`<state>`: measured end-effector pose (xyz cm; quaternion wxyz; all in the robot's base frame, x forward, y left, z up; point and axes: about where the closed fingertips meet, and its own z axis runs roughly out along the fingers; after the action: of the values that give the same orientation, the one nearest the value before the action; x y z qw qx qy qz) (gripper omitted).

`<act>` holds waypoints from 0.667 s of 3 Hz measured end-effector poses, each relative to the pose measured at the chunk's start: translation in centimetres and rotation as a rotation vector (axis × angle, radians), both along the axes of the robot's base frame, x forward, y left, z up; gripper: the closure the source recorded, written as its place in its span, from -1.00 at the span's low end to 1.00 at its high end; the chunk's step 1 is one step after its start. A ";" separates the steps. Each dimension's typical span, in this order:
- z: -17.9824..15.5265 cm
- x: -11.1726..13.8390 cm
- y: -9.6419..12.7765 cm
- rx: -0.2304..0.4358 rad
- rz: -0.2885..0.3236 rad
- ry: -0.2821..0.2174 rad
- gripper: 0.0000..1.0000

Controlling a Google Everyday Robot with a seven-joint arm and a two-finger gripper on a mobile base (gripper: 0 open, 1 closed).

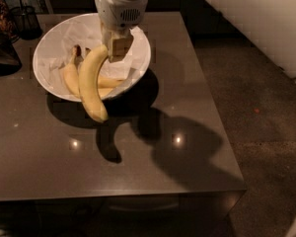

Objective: Pick banana from white bowl

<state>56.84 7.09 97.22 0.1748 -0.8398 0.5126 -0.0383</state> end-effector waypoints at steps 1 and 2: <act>0.1 -1.7 -0.1 0.003 -0.008 0.008 1.00; 0.2 -4.5 -0.4 0.017 -0.037 0.030 1.00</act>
Offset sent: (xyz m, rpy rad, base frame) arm -0.0539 -0.0058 0.0023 0.0057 0.0477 -0.0415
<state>52.36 6.73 97.39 0.1732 -0.8292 0.5309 -0.0246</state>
